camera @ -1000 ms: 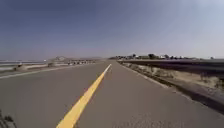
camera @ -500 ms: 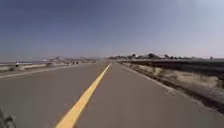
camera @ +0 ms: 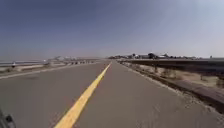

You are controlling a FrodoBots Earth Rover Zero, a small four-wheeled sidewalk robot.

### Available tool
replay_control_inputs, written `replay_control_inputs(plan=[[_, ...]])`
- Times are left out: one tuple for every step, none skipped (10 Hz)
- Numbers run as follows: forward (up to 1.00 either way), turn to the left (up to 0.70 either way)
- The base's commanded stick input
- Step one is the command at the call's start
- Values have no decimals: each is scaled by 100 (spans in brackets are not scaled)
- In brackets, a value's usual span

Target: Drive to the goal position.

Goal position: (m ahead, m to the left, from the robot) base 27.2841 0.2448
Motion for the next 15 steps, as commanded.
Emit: replay_control_inputs(plan=[[50,0],[50,0],[50,0],[50,0],[50,0],[50,0],[50,0],[50,0],[50,0],[50,0],[50,0],[50,0],[50,0],[50,0],[50,0]])
